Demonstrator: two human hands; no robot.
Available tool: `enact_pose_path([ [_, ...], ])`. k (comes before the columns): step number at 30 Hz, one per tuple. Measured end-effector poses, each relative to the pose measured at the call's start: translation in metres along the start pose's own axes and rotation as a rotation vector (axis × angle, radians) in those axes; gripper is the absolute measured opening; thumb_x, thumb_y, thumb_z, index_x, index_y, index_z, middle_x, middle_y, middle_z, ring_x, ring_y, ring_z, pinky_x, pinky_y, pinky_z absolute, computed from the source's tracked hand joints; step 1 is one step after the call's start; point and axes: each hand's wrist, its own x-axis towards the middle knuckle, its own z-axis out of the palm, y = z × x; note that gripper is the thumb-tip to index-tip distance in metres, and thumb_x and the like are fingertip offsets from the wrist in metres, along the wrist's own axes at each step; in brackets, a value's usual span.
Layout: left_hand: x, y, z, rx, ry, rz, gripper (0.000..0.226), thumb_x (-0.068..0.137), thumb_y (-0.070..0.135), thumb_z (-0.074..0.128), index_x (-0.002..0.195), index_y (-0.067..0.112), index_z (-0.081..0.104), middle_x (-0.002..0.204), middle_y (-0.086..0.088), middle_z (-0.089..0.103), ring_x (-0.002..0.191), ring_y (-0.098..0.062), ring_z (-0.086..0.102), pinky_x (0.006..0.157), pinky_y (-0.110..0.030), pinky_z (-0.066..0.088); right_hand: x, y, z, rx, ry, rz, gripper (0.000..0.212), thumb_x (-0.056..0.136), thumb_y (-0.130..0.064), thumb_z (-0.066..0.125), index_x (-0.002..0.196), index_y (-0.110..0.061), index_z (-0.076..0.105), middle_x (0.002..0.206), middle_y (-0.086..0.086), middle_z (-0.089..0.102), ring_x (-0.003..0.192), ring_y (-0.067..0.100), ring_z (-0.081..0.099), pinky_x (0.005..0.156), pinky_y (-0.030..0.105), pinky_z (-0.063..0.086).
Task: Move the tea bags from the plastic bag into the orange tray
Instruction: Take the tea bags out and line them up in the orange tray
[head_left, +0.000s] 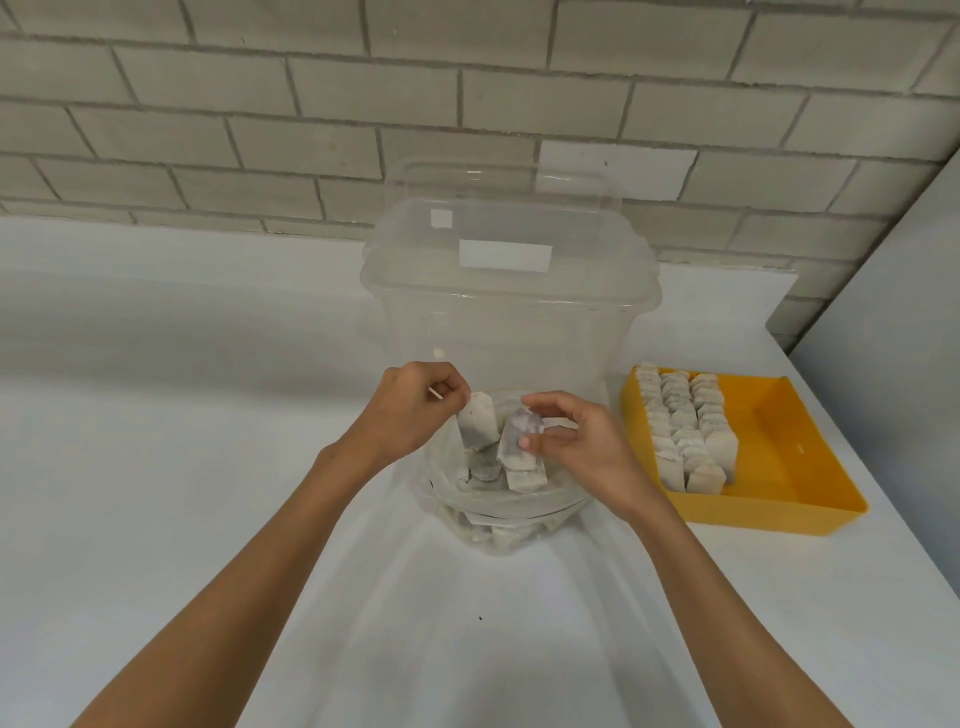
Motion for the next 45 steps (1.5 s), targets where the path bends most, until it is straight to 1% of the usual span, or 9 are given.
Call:
enact_pose_path([
  [4, 0.001, -0.001, 0.000, 0.003, 0.001, 0.006, 0.012, 0.091, 0.015, 0.061, 0.084, 0.017, 0.070, 0.071, 0.014, 0.065, 0.074, -0.007, 0.063, 0.063, -0.002, 0.040, 0.003, -0.001, 0.006, 0.036, 0.002, -0.007, 0.041, 0.074, -0.002, 0.078, 0.108, -0.022, 0.068, 0.091, -0.001, 0.066, 0.079, 0.010, 0.067, 0.074, 0.017, 0.052],
  [9, 0.002, -0.002, -0.001, 0.002, 0.002, 0.007, 0.012, 0.091, 0.016, 0.061, 0.084, 0.017, 0.071, 0.070, 0.014, 0.064, 0.072, -0.005, 0.062, 0.062, -0.002, 0.040, 0.009, -0.001, 0.007, 0.017, 0.081, -0.062, 0.012, 0.083, -0.013, 0.072, 0.086, -0.025, 0.074, 0.083, -0.005, 0.073, 0.083, 0.016, 0.069, 0.081, 0.035, 0.057],
  [12, 0.004, -0.001, -0.002, -0.001, 0.000, 0.006, 0.012, 0.091, 0.017, 0.061, 0.083, 0.019, 0.070, 0.075, 0.010, 0.067, 0.072, -0.005, 0.062, 0.059, -0.003, 0.041, 0.009, -0.005, 0.007, 0.021, 0.076, -0.080, 0.013, 0.087, -0.017, 0.068, 0.084, -0.028, 0.075, 0.086, -0.005, 0.075, 0.087, 0.018, 0.070, 0.086, 0.043, 0.056],
  [15, 0.006, 0.001, -0.003, -0.004, -0.004, 0.020, 0.011, 0.090, 0.019, 0.063, 0.084, 0.020, 0.072, 0.079, 0.008, 0.068, 0.070, -0.001, 0.060, 0.056, -0.005, 0.043, 0.008, -0.011, 0.004, 0.008, 0.077, -0.128, 0.014, 0.084, -0.018, 0.071, 0.083, -0.031, 0.075, 0.086, -0.007, 0.075, 0.087, 0.011, 0.069, 0.088, 0.035, 0.055],
  [19, 0.010, 0.008, -0.006, 0.001, -0.027, 0.075, 0.007, 0.088, 0.022, 0.068, 0.086, 0.023, 0.075, 0.078, 0.015, 0.068, 0.071, 0.007, 0.059, 0.063, -0.003, 0.041, 0.008, -0.018, -0.001, -0.020, 0.121, -0.167, 0.010, 0.080, -0.015, 0.075, 0.086, -0.023, 0.077, 0.081, -0.006, 0.071, 0.071, -0.001, 0.062, 0.071, 0.018, 0.047],
  [24, 0.018, 0.019, -0.008, 0.010, -0.027, 0.138, 0.006, 0.086, 0.021, 0.070, 0.089, 0.021, 0.076, 0.077, 0.016, 0.068, 0.072, 0.012, 0.058, 0.068, -0.002, 0.041, 0.007, -0.027, -0.010, -0.006, 0.168, -0.179, 0.012, 0.082, -0.006, 0.071, 0.086, -0.016, 0.076, 0.068, -0.001, 0.071, 0.061, 0.006, 0.062, 0.064, 0.022, 0.053],
  [28, 0.025, 0.032, -0.005, 0.028, -0.023, 0.165, 0.006, 0.086, 0.023, 0.070, 0.088, 0.024, 0.076, 0.081, 0.013, 0.070, 0.076, 0.006, 0.059, 0.073, -0.012, 0.046, 0.003, -0.032, -0.025, -0.069, 0.198, -0.206, 0.014, 0.082, -0.011, 0.072, 0.084, -0.024, 0.076, 0.079, -0.004, 0.071, 0.068, 0.008, 0.063, 0.070, 0.029, 0.055],
  [35, 0.034, 0.071, 0.016, 0.043, 0.006, 0.218, 0.007, 0.087, 0.030, 0.067, 0.085, 0.033, 0.073, 0.089, 0.012, 0.066, 0.081, -0.002, 0.060, 0.083, -0.034, 0.051, -0.010, -0.042, -0.082, -0.056, 0.279, -0.210, 0.009, 0.085, -0.007, 0.069, 0.087, -0.014, 0.075, 0.075, 0.004, 0.072, 0.063, 0.008, 0.063, 0.065, 0.017, 0.054],
  [45, 0.040, 0.131, 0.080, 0.029, 0.009, 0.238, 0.006, 0.086, 0.030, 0.068, 0.084, 0.033, 0.073, 0.088, 0.012, 0.062, 0.079, -0.006, 0.060, 0.083, -0.041, 0.052, -0.026, 0.003, -0.207, -0.303, 0.273, -0.036, 0.021, 0.089, -0.006, 0.063, 0.077, -0.022, 0.067, 0.069, 0.008, 0.070, 0.065, 0.019, 0.069, 0.066, 0.031, 0.055],
])
